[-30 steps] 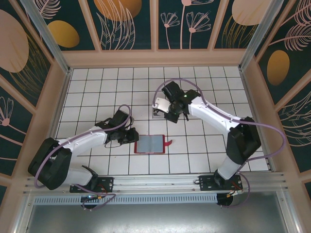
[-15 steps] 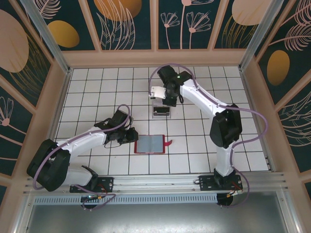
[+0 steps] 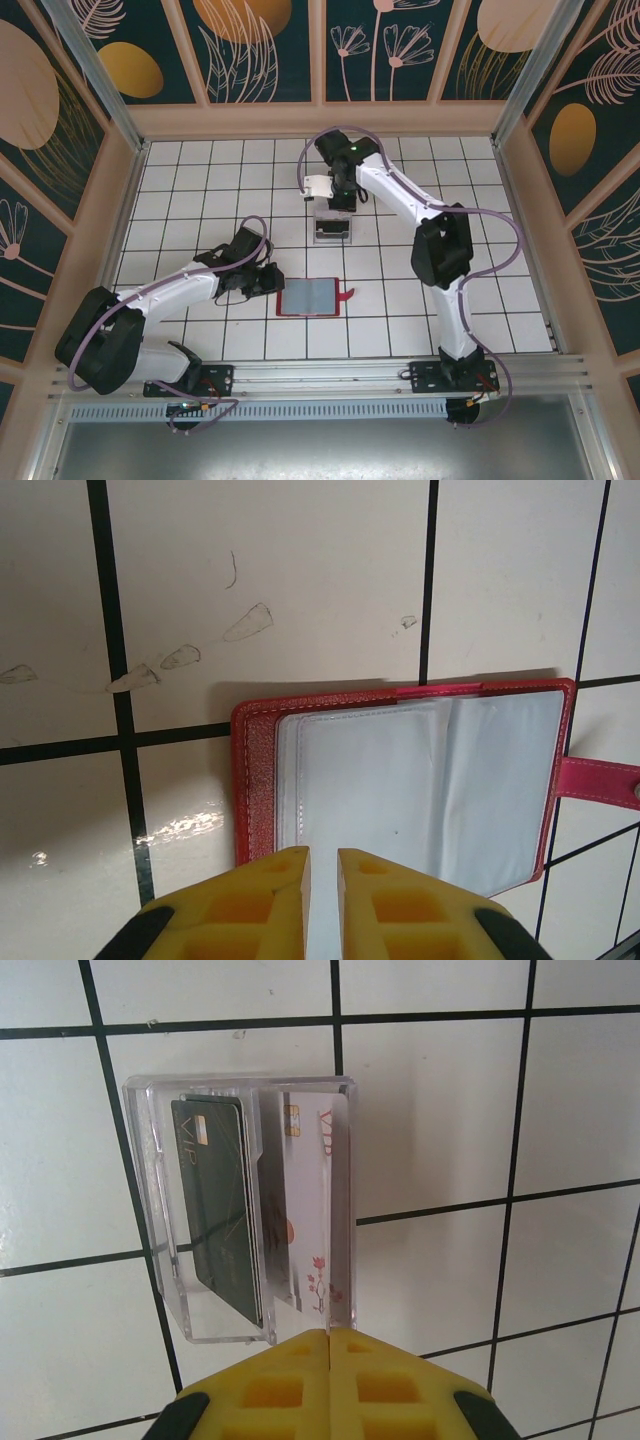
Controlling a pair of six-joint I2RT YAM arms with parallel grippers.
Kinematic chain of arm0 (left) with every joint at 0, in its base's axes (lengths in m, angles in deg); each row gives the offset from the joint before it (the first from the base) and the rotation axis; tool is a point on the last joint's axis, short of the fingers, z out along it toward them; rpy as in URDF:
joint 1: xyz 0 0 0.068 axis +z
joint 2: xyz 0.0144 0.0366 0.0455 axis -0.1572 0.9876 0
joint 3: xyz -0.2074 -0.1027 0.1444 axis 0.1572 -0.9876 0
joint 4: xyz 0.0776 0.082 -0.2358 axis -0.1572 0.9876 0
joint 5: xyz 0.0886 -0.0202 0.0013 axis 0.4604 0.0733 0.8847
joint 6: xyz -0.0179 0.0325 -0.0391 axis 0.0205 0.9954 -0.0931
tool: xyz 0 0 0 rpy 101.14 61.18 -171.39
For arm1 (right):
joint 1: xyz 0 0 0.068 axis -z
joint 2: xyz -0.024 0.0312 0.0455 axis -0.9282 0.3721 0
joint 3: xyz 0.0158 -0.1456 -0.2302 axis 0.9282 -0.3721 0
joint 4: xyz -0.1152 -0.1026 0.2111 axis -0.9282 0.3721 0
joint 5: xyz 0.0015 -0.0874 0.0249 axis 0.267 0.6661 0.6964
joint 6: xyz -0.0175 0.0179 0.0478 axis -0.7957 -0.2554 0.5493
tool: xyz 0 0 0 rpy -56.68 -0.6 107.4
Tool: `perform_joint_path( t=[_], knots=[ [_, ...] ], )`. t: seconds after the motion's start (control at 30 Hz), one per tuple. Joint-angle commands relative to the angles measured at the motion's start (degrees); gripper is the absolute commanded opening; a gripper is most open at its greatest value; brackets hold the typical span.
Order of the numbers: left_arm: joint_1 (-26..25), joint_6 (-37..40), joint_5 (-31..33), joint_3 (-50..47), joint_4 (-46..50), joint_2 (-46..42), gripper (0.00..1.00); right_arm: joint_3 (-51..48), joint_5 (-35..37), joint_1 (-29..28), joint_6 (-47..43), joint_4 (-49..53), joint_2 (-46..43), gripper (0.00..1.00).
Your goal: Take the credit cards out of the card holder
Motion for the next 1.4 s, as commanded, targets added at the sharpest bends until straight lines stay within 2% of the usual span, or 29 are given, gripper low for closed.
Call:
perform_joint_path(
  t=[0.0,0.43,0.47,0.6,0.67,0.8,0.9,1.0,1.03,1.1,1.13,1.17,1.2,1.27,1.37],
  knots=[
    [-0.2,-0.8,0.5,-0.7,-0.1,-0.4,0.16,2.3,-0.7,0.6,-1.2,2.8,1.8,0.0],
    [-0.2,-0.5,0.9,-0.5,0.2,-0.1,0.16,3.7,-3.5,1.0,-0.8,2.6,6.4,0.0],
    [-0.2,-0.4,1.0,-0.5,0.3,-0.1,0.16,4.0,-3.3,1.0,-0.5,2.4,6.5,0.03],
    [-0.2,-0.3,1.3,0.0,0.1,0.2,0.17,5.2,-3.5,1.4,0.2,0.9,5.6,0.25],
    [-0.2,0.0,1.6,0.5,0.2,0.7,0.17,5.0,-3.1,1.6,0.6,-0.7,4.6,0.31],
    [-0.2,0.6,3.8,1.9,0.1,1.5,0.18,3.6,-1.2,2.0,2.3,-4.9,2.0,0.36],
    [-0.1,0.8,8.1,3.8,0.8,1.9,0.27,-0.1,-1.2,2.2,4.6,-9.1,-1.6,0.4],
    [0.3,1.9,13.4,6.3,1.7,2.5,0.4,-6.7,0.7,2.6,8.7,-16.2,-6.8,0.42],
    [0.6,2.4,15.2,7.1,1.5,2.4,0.48,-9.5,1.1,2.8,10.3,-18.7,-8.7,0.43],
    [1.4,3.4,18.2,7.8,0.9,2.2,0.65,-15.3,1.9,3.3,13.9,-23.8,-12.6,0.59],
    [2.2,4.5,19.0,8.0,-0.1,2.3,0.8,-18.5,2.0,3.6,15.5,-26.4,-14.7,0.69],
    [3.5,5.4,19.2,8.1,-0.9,2.5,0.96,-22.0,2.1,3.6,17.4,-29.0,-17.0,0.71],
    [4.9,6.0,19.3,8.3,-1.3,2.8,0.98,-25.4,2.0,3.6,19.2,-31.6,-19.3,0.78],
    [8.2,7.0,20.9,8.7,-2.0,3.7,0.98,-32.2,1.8,5.8,22.9,-36.9,-23.9,0.99],
    [11.1,9.4,28.0,9.6,-2.5,5.0,0.98,-42.2,1.8,8.1,28.9,-44.6,-30.5,0.99]
  ],
)
